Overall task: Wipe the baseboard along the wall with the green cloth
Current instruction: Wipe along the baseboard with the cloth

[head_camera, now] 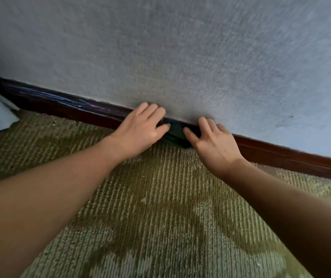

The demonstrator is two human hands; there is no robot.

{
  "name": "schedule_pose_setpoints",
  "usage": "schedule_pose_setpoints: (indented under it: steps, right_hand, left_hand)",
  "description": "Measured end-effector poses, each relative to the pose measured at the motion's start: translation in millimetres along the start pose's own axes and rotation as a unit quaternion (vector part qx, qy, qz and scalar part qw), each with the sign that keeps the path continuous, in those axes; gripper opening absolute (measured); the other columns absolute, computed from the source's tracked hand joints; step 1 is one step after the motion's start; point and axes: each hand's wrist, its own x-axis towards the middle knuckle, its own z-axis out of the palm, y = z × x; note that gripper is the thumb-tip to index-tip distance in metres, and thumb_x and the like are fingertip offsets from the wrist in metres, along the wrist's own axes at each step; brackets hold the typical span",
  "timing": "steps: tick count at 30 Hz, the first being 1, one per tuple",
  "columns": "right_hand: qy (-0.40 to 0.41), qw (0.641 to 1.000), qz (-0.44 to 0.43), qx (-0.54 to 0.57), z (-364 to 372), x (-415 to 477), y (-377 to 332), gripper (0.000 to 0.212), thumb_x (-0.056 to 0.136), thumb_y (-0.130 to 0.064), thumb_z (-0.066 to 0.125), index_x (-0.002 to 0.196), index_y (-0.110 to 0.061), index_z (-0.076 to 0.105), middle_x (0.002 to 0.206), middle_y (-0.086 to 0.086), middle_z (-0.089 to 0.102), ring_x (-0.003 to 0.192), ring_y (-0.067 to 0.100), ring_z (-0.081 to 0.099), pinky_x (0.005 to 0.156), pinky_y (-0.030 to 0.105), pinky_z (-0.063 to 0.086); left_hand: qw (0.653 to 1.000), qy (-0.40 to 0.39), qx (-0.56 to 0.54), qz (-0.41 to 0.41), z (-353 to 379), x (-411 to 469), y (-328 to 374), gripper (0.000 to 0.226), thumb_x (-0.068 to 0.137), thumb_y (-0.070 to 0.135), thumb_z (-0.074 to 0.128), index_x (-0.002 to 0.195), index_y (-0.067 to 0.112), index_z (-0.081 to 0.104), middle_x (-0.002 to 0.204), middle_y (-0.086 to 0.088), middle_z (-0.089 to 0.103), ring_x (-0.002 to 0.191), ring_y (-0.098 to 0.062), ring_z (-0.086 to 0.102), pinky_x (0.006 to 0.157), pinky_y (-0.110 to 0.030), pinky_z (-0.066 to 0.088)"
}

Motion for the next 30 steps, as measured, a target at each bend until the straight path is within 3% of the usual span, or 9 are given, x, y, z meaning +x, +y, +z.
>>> schedule_pose_setpoints:
  steps: [3, 6, 11, 13, 16, 20, 25, 27, 30]
  right_hand:
    - [-0.011, 1.0, 0.001, 0.029, 6, 3, -6, 0.049, 0.09, -0.012, 0.043, 0.138, -0.01, 0.032, 0.12, 0.017, 0.037, 0.11, 0.033, 0.039, 0.086, 0.039, 0.037]
    - [0.005, 0.999, -0.007, 0.05, 8, 12, -13, 0.052, 0.091, -0.013, 0.043, 0.14, -0.011, 0.027, 0.123, 0.016, 0.033, 0.113, 0.033, 0.036, 0.089, 0.039, 0.036]
    - [0.065, 0.994, -0.008, 0.086, 9, 19, -22, 0.045, 0.064, 0.0, 0.071, 0.108, 0.003, 0.064, 0.093, 0.024, 0.06, 0.082, 0.039, 0.061, 0.066, 0.039, 0.052]
    - [0.083, 0.991, -0.03, 0.101, 13, 23, -23, 0.05, 0.052, 0.0, 0.081, 0.1, 0.003, 0.068, 0.085, 0.023, 0.063, 0.074, 0.037, 0.063, 0.061, 0.037, 0.053]
    - [0.089, 0.988, -0.085, 0.097, 13, 32, -24, 0.05, 0.05, -0.005, 0.084, 0.097, 0.0, 0.069, 0.082, 0.018, 0.064, 0.068, 0.032, 0.064, 0.054, 0.031, 0.051]
    - [0.091, 0.985, -0.131, 0.063, 8, 47, -28, 0.046, 0.059, -0.017, 0.079, 0.104, -0.008, 0.069, 0.089, 0.011, 0.064, 0.072, 0.023, 0.064, 0.049, 0.027, 0.048]
    - [0.029, 0.987, -0.114, 0.106, 6, 50, -44, 0.049, 0.094, -0.011, 0.033, 0.141, -0.005, 0.022, 0.128, 0.02, 0.033, 0.113, 0.035, 0.041, 0.078, 0.039, 0.044]
    - [0.024, 0.988, -0.109, 0.108, 5, 51, -41, 0.052, 0.094, -0.013, 0.035, 0.143, -0.011, 0.018, 0.128, 0.02, 0.03, 0.112, 0.035, 0.041, 0.078, 0.039, 0.043]
    - [0.03, 0.989, -0.11, 0.095, -2, 54, -30, 0.052, 0.094, -0.017, 0.039, 0.142, -0.017, 0.021, 0.125, 0.019, 0.029, 0.108, 0.034, 0.044, 0.077, 0.039, 0.046]
  left_hand:
    - [1.0, -0.014, 0.009, -0.006, -3, -4, -3, 0.033, 0.078, 0.002, 0.039, 0.083, 0.001, 0.071, 0.072, -0.017, 0.057, 0.066, -0.03, 0.058, 0.06, -0.033, 0.039]
    - [0.998, -0.047, 0.022, -0.019, -4, -11, -12, 0.025, 0.074, -0.003, 0.049, 0.088, -0.001, 0.07, 0.074, -0.019, 0.056, 0.068, -0.033, 0.056, 0.064, -0.037, 0.028]
    - [0.995, -0.093, 0.03, -0.037, -5, -14, -16, 0.029, 0.06, -0.004, 0.078, 0.087, 0.001, 0.07, 0.074, -0.018, 0.056, 0.068, -0.032, 0.055, 0.062, -0.037, 0.029]
    - [0.995, -0.086, 0.036, -0.04, -5, -18, -18, 0.017, 0.07, -0.002, 0.067, 0.086, 0.002, 0.07, 0.074, -0.018, 0.056, 0.072, -0.031, 0.051, 0.064, -0.036, 0.027]
    - [0.991, -0.103, 0.051, -0.064, -11, -24, -23, 0.031, 0.076, 0.007, 0.042, 0.086, 0.005, 0.071, 0.076, -0.017, 0.057, 0.071, -0.031, 0.056, 0.065, -0.036, 0.026]
    - [0.978, -0.154, 0.065, -0.129, -22, -31, -26, 0.031, 0.071, 0.006, 0.044, 0.082, 0.006, 0.073, 0.074, -0.017, 0.058, 0.069, -0.032, 0.059, 0.065, -0.036, 0.027]
    - [0.959, -0.209, 0.041, -0.188, -23, -33, -26, 0.034, 0.045, -0.005, 0.08, 0.078, 0.003, 0.072, 0.071, -0.019, 0.056, 0.069, -0.034, 0.059, 0.063, -0.037, 0.023]
    - [0.965, -0.195, 0.054, -0.165, -26, -34, -26, 0.018, 0.06, 0.0, 0.068, 0.078, 0.003, 0.072, 0.07, -0.018, 0.056, 0.068, -0.033, 0.059, 0.063, -0.037, 0.023]
    - [0.975, -0.168, 0.068, -0.129, -32, -32, -26, 0.036, 0.073, 0.01, 0.037, 0.078, 0.003, 0.072, 0.07, -0.017, 0.056, 0.067, -0.032, 0.058, 0.063, -0.036, 0.024]
